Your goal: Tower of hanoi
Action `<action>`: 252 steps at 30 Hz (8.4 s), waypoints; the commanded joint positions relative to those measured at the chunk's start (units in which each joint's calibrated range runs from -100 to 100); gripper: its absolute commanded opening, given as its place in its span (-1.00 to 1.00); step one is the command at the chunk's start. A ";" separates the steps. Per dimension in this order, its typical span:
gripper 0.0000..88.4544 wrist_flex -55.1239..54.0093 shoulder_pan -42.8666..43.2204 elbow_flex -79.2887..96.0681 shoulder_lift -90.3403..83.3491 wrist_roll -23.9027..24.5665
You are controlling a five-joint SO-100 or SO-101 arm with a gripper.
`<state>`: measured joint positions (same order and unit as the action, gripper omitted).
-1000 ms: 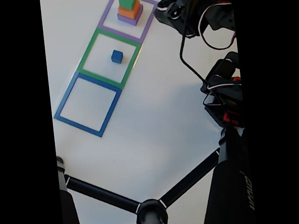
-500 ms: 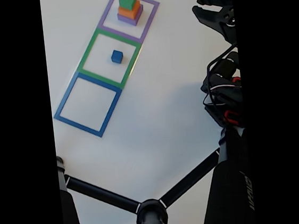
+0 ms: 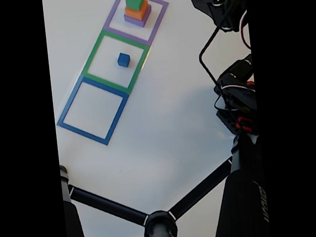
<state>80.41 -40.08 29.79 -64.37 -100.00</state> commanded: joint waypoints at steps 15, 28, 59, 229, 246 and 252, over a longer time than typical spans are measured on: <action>-0.32 -61.71 -2.20 44.12 9.35 0.00; -0.23 -100.90 0.48 52.48 31.23 0.00; -0.20 -129.16 1.54 42.75 63.61 0.00; -0.83 -130.21 65.78 47.84 65.79 0.00; -0.83 -135.07 65.39 39.57 80.08 0.00; -0.81 -135.23 65.97 36.48 83.55 0.00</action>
<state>-53.16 25.22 68.30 19.04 -99.82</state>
